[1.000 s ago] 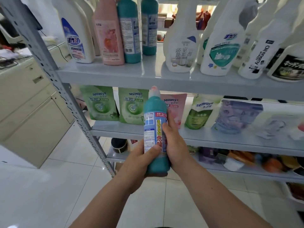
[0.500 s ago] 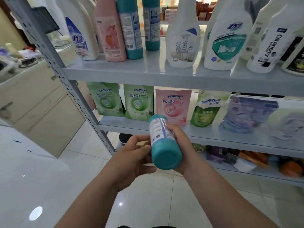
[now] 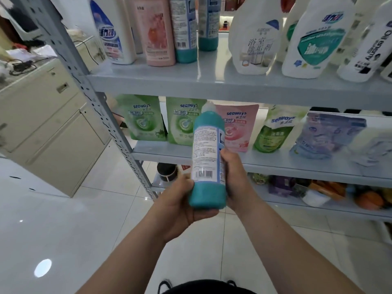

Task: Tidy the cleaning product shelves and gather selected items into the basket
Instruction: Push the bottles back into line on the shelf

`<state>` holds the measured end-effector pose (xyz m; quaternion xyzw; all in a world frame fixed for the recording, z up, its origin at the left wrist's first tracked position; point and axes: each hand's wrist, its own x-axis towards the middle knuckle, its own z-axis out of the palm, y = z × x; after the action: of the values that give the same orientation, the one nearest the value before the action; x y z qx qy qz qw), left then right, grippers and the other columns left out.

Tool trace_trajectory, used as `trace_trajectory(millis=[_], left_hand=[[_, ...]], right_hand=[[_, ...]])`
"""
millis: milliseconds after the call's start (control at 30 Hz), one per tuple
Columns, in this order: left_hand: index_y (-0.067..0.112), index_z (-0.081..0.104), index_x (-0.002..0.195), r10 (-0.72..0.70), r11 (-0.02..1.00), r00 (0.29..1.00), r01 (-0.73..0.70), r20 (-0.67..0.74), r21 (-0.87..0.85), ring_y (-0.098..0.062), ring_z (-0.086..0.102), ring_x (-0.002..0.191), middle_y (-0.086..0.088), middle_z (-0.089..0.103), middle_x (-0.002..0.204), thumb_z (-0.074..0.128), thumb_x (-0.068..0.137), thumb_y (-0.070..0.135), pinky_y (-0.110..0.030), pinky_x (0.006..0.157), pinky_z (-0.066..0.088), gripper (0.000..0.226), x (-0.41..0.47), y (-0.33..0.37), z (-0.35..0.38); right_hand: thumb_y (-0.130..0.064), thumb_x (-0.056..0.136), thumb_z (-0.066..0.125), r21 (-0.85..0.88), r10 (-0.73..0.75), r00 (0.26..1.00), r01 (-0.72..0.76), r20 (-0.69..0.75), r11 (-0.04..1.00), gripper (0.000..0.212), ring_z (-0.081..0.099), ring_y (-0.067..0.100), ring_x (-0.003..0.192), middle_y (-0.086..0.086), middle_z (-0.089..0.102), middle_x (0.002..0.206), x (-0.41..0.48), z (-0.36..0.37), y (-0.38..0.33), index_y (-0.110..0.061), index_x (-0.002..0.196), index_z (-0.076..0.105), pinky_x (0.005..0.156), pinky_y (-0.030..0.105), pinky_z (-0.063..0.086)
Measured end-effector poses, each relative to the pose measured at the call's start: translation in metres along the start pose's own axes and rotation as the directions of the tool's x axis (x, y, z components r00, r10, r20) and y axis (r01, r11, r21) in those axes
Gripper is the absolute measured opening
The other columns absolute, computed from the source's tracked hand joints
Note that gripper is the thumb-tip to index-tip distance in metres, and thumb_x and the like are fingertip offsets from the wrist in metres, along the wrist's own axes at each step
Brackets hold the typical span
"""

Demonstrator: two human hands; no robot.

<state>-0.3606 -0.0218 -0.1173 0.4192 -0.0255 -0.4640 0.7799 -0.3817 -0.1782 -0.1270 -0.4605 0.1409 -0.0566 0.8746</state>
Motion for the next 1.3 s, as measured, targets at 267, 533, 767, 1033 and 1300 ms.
trace_trajectory(millis=[267, 533, 767, 1033, 1300], left_hand=[[0.023, 0.056, 0.117, 0.271, 0.915, 0.958, -0.225, -0.096, 0.334, -0.026, 0.073, 0.099, -0.003, 0.066, 0.106, 0.071, 0.088, 0.02, -0.039, 0.071, 0.061, 0.033, -0.008, 0.024, -0.041], [0.005, 0.058, 0.121, 0.061, 0.988, 0.998, -0.065, 0.033, 0.14, -0.03, 0.074, 0.096, -0.019, 0.072, 0.116, 0.06, 0.091, 0.014, -0.037, 0.07, 0.061, 0.032, -0.021, 0.054, -0.072], [0.035, 0.053, 0.124, 0.242, 0.685, 0.964, -0.248, 0.106, 0.685, -0.01, 0.07, 0.107, 0.012, 0.071, 0.112, 0.086, 0.059, 0.032, -0.028, 0.081, 0.061, 0.073, -0.034, 0.074, -0.108], [0.034, 0.059, 0.124, 0.547, 0.203, 0.814, -0.358, 0.198, 0.911, 0.009, 0.054, 0.107, 0.009, 0.062, 0.114, 0.093, 0.059, 0.024, -0.007, 0.082, 0.045, 0.074, -0.025, 0.08, -0.129], [0.059, 0.056, 0.124, 0.108, 0.642, 0.937, -0.32, 0.332, 0.696, -0.006, 0.066, 0.116, 0.017, 0.069, 0.125, 0.075, 0.059, 0.084, -0.02, 0.087, 0.056, 0.073, -0.036, 0.101, -0.114]], right_hand=[[-0.049, 0.071, 0.081, -0.322, -0.164, 0.983, 0.13, -0.08, 0.938, 0.061, 0.076, 0.026, 0.099, 0.003, 0.077, 0.112, 0.011, 0.051, -0.003, -0.029, 0.126, 0.06, 0.082, 0.045, 0.064], [-0.045, 0.07, 0.072, 0.01, -0.138, 0.99, 0.139, -0.016, 0.99, 0.066, 0.076, 0.024, 0.09, 0.01, 0.077, 0.101, 0.022, 0.089, 0.014, -0.008, 0.124, 0.063, 0.068, 0.035, 0.061], [-0.026, 0.067, 0.08, -0.325, -0.299, 0.952, 0.302, 0.059, 0.897, 0.073, 0.072, 0.03, 0.106, 0.01, 0.073, 0.115, 0.013, 0.105, 0.038, -0.012, 0.134, 0.055, 0.085, 0.043, 0.06], [-0.02, 0.054, 0.088, -0.443, -0.349, 0.936, 0.335, 0.051, 0.832, 0.079, 0.072, 0.024, 0.101, 0.009, 0.076, 0.106, 0.004, 0.118, 0.056, 0.0, 0.125, 0.061, 0.087, 0.041, 0.06], [-0.027, 0.073, 0.076, -0.07, -0.385, 0.915, 0.394, 0.119, 0.916, 0.078, 0.071, 0.03, 0.103, 0.016, 0.072, 0.11, 0.02, 0.13, 0.029, 0.005, 0.138, 0.045, 0.086, 0.041, 0.06]])
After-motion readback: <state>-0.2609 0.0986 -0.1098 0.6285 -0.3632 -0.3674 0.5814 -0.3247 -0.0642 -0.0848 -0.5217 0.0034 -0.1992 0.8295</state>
